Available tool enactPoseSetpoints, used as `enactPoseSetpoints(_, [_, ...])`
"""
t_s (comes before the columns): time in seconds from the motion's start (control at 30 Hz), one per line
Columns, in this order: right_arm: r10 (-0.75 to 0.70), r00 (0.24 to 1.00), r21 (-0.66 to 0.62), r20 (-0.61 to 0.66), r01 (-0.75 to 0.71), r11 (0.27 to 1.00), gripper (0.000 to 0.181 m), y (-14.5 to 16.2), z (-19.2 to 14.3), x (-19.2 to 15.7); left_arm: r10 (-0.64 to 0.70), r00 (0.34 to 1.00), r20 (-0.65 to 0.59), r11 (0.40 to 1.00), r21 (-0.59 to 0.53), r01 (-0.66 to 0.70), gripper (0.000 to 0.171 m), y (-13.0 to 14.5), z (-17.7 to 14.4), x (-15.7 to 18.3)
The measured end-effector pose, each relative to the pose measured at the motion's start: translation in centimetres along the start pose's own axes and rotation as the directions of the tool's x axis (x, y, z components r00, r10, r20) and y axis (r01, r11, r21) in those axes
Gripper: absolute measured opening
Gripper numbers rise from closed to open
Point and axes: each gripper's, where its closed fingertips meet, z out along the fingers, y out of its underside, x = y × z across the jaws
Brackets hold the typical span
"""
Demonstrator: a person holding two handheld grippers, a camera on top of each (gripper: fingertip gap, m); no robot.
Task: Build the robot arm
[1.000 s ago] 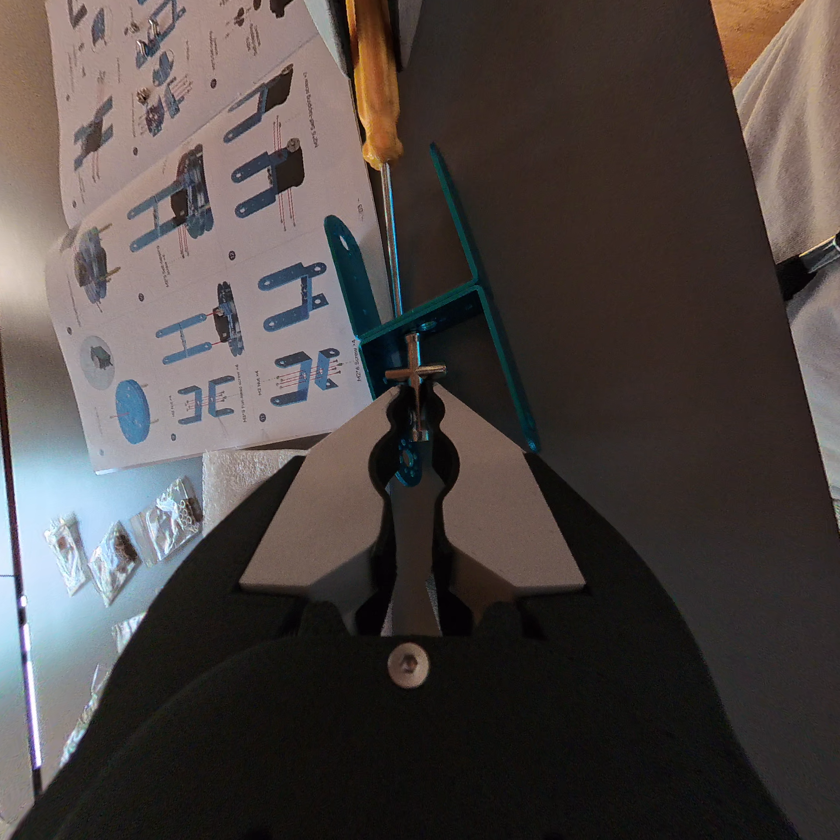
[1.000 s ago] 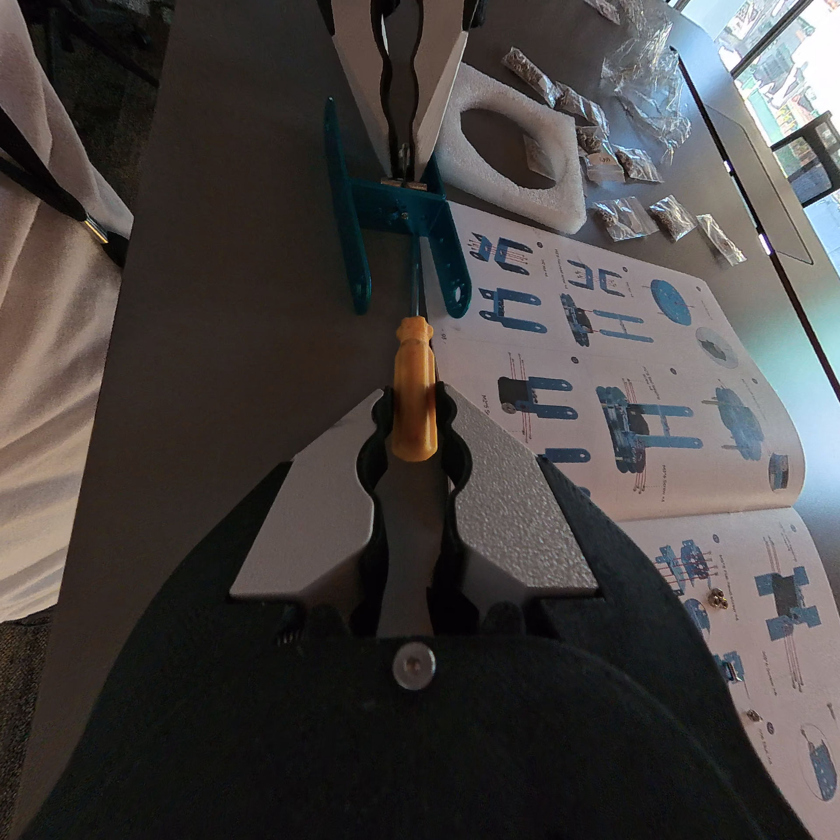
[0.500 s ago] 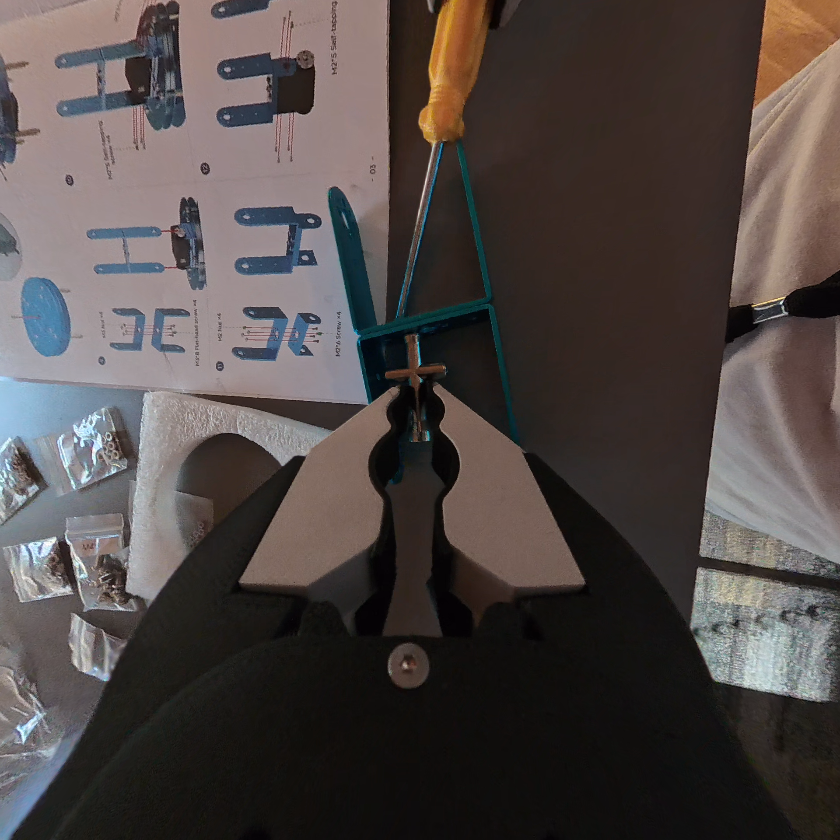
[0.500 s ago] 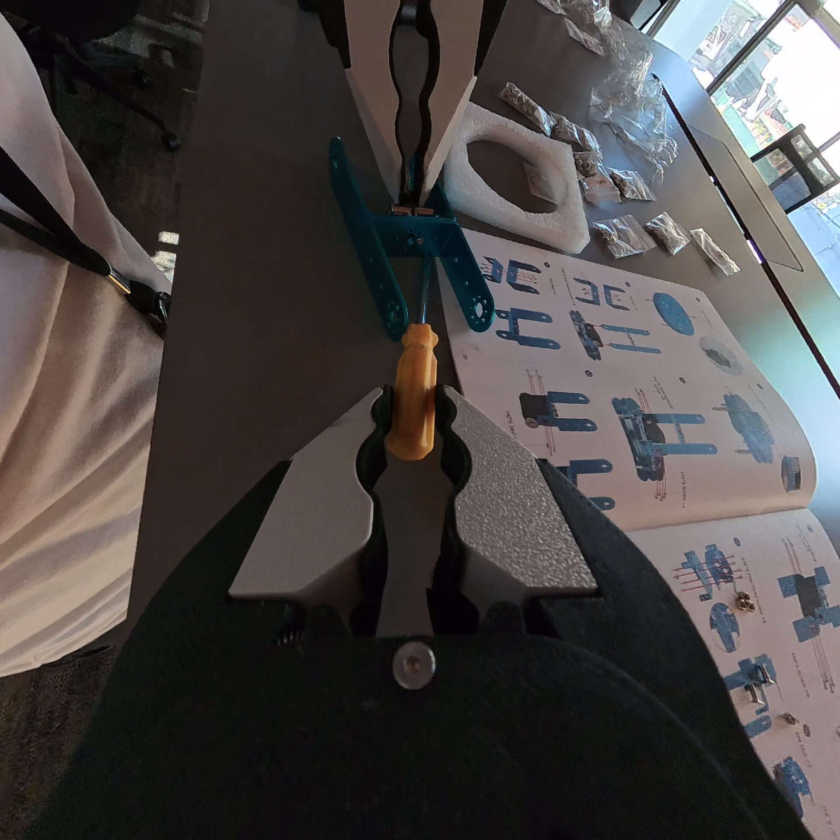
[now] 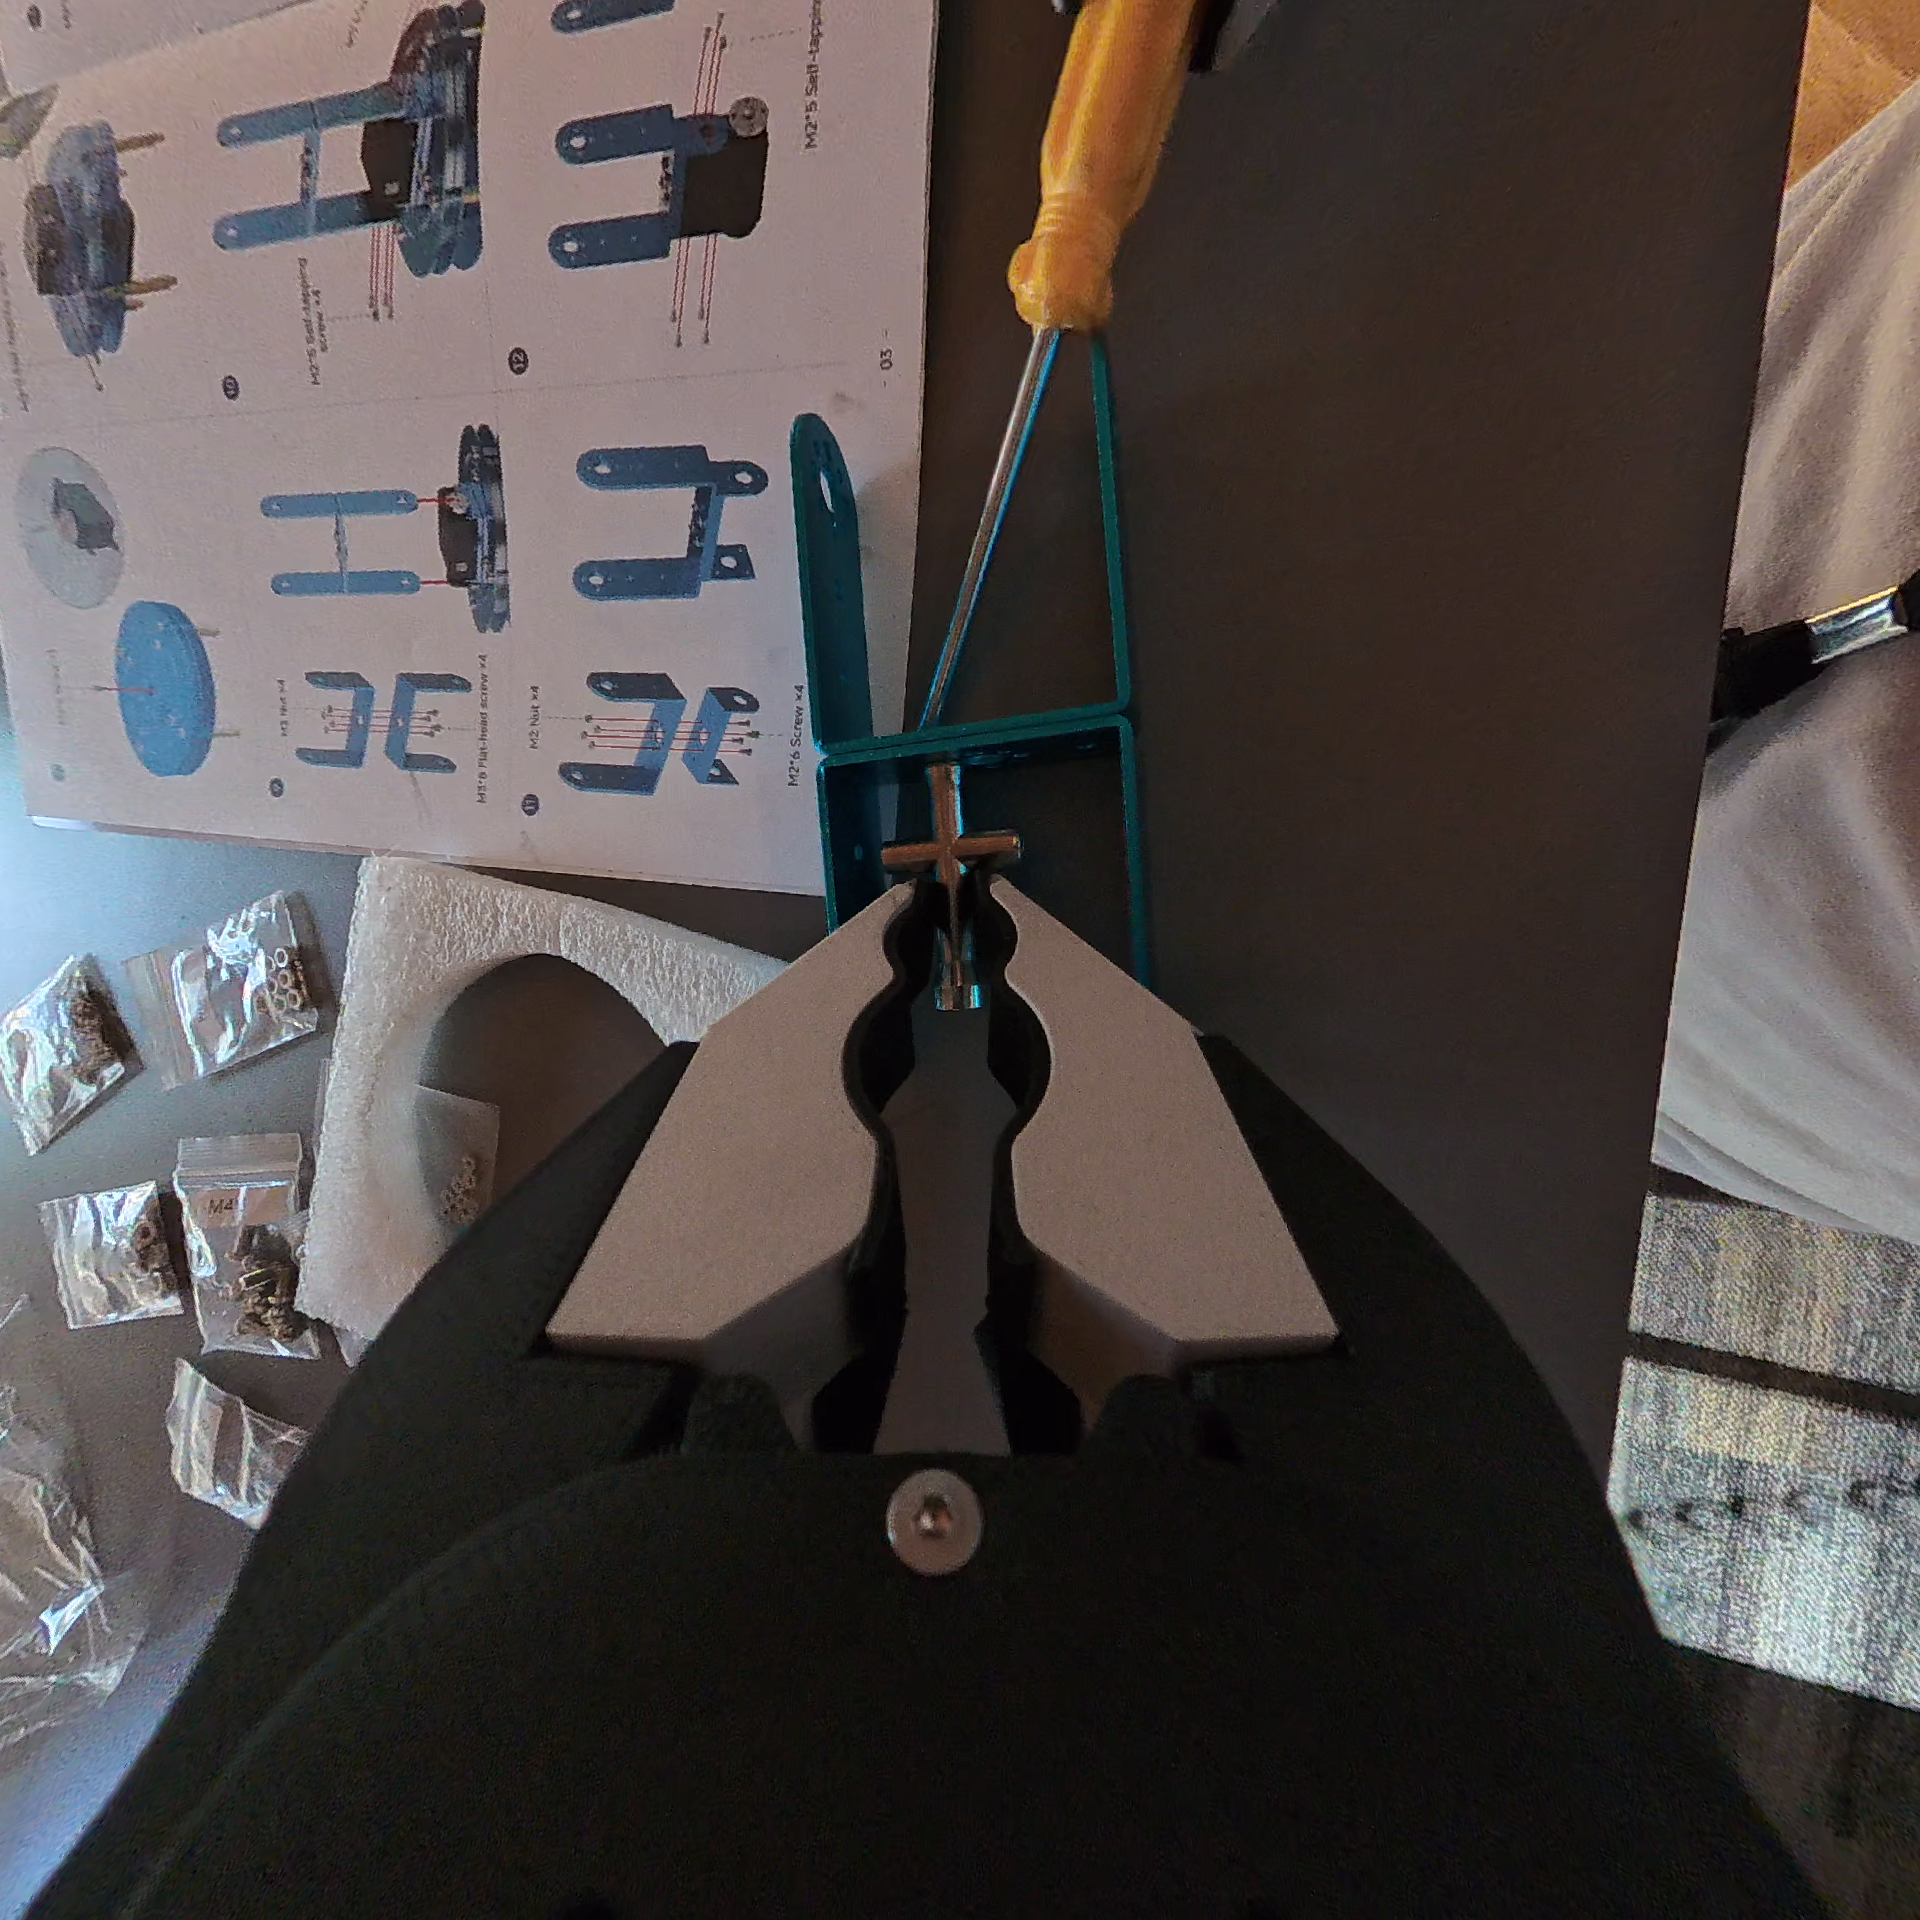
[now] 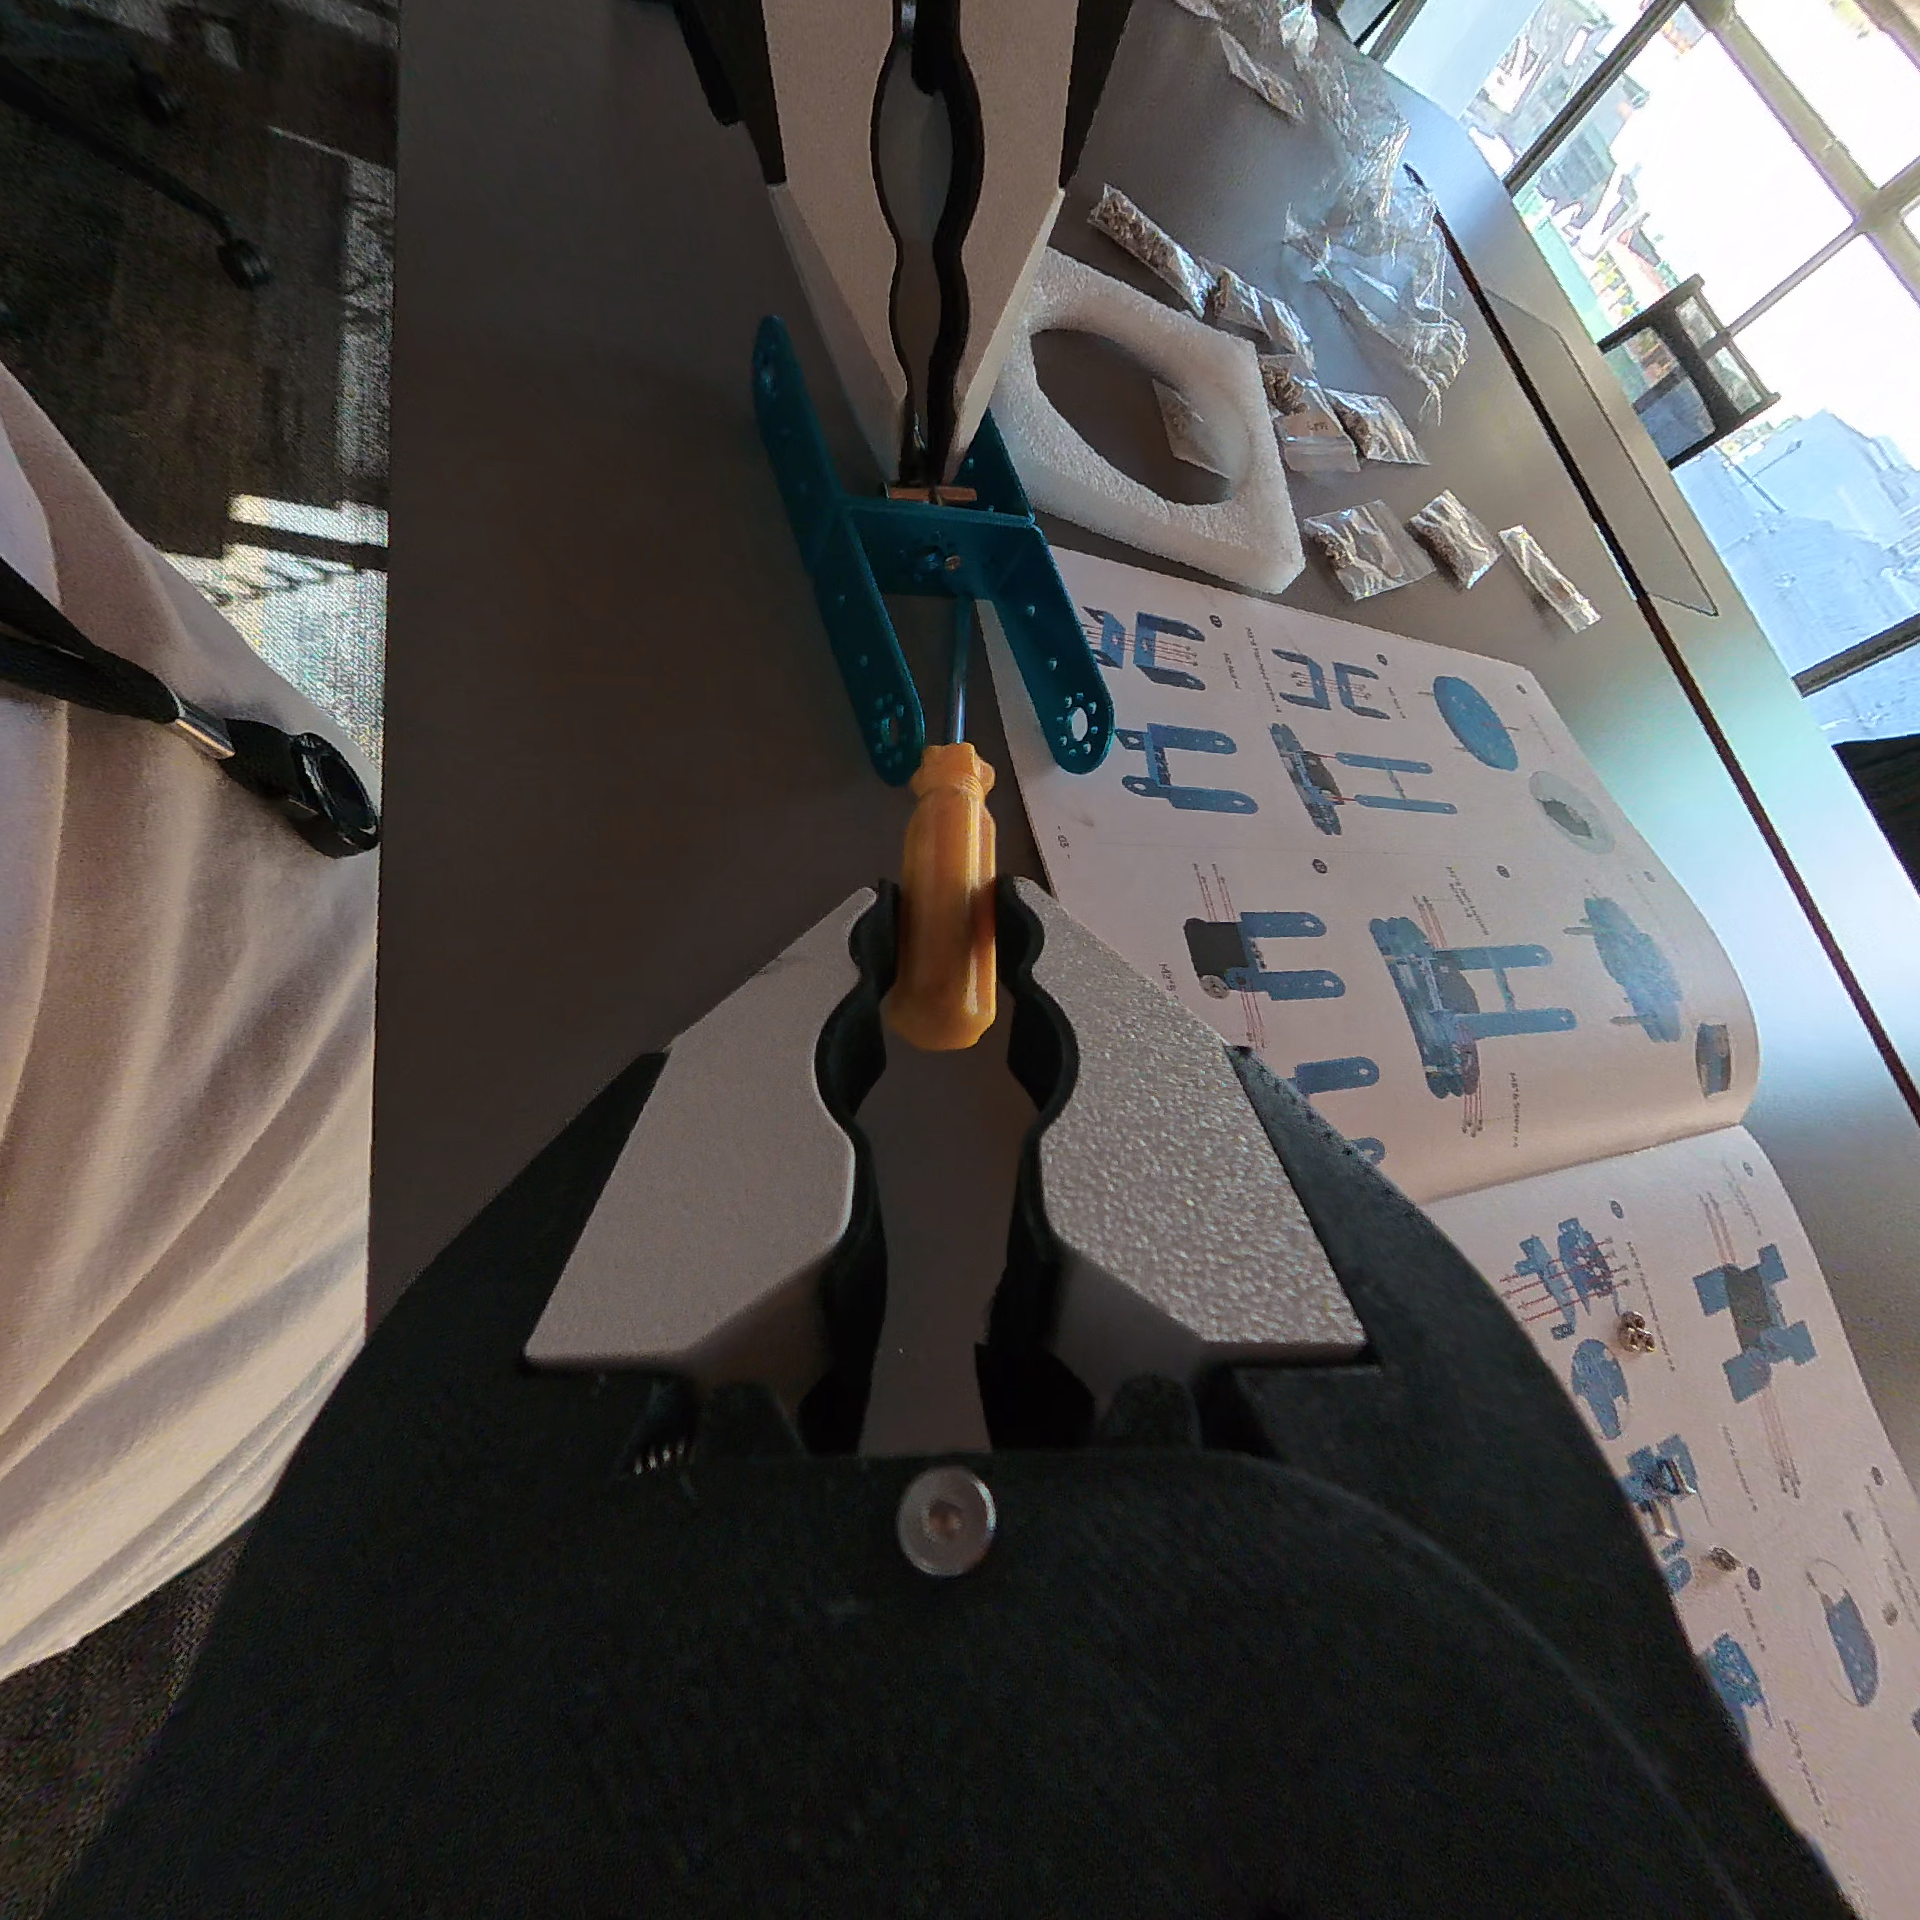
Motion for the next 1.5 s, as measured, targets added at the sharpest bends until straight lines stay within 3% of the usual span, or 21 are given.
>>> enactPoseSetpoints(0.37, [0.023,0.984,0.138,0.179,-0.049,0.989,0.018,-0.4,-2.2,2.0,0.024,1.0,-0.005,1.0,0.015,-0.024,0.005,-0.2,0.1,0.0])
enactPoseSetpoints(0.63, [-0.005,0.961,0.103,0.277,-0.025,0.994,0.018,0.5,-0.7,2.2,0.041,0.999,-0.014,0.999,0.023,-0.041,0.006,-0.4,0.2,0.0])
enactPoseSetpoints(1.5, [0.034,0.955,0.15,0.295,-0.082,0.985,0.017,0.5,-0.7,2.7,0.052,0.999,-0.013,0.998,0.04,-0.052,0.005,-0.6,0.3,-0.1])
